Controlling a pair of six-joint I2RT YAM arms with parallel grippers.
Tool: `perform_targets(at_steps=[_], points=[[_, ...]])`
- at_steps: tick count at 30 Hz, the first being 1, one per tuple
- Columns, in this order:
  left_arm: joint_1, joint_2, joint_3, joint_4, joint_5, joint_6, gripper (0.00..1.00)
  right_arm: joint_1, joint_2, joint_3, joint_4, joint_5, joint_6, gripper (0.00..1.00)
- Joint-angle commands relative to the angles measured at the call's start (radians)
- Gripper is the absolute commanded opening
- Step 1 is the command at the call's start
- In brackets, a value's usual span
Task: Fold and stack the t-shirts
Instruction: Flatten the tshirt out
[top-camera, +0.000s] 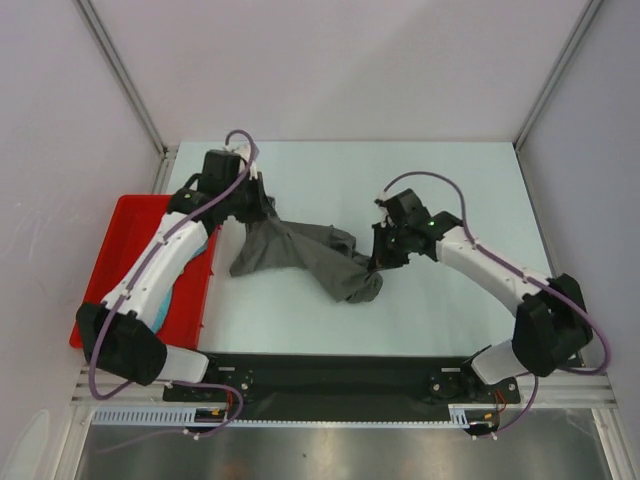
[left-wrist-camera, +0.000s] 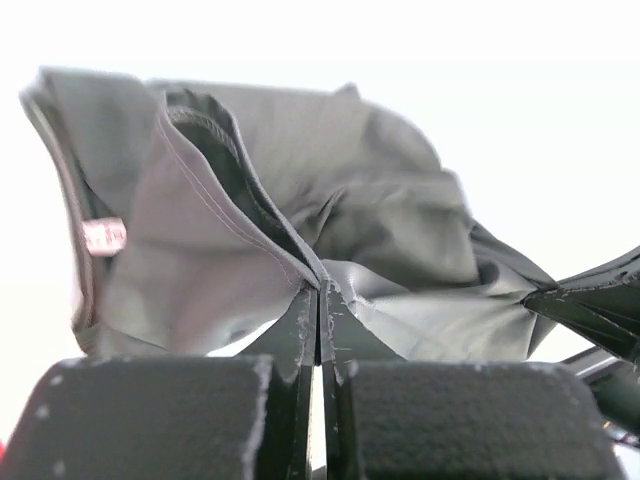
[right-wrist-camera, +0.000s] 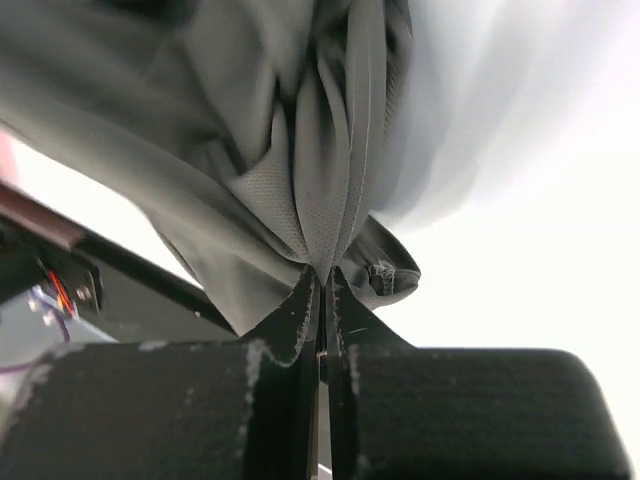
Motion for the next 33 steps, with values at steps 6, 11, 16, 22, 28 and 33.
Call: perform_targets(at_steps=[6, 11, 16, 22, 28, 33], points=[[0.002, -0.032, 0.38, -0.065, 0.011, 0.021, 0.01, -0.17, -0.151, 0.31, -0.238, 0.208, -0.089, 0.0], [0.002, 0.02, 0.641, -0.123, 0.047, 0.01, 0.0, -0.208, -0.142, 0.591, -0.347, 0.309, -0.161, 0.0], [0.0, -0.046, 0.709, -0.175, 0.041, -0.011, 0.0, -0.205, -0.205, 0.619, -0.429, 0.273, -0.168, 0.0], [0.0, -0.398, 0.222, -0.2, -0.047, -0.066, 0.0, -0.072, -0.421, 0.242, -0.428, 0.165, -0.049, 0.02], [0.0, -0.788, -0.214, -0.436, -0.127, -0.204, 0.01, 0.11, -0.64, -0.103, -0.41, 0.02, 0.188, 0.08], [0.0, -0.959, -0.27, -0.524, -0.132, -0.245, 0.47, 0.169, -0.719, -0.207, -0.422, 0.058, 0.257, 0.45]])
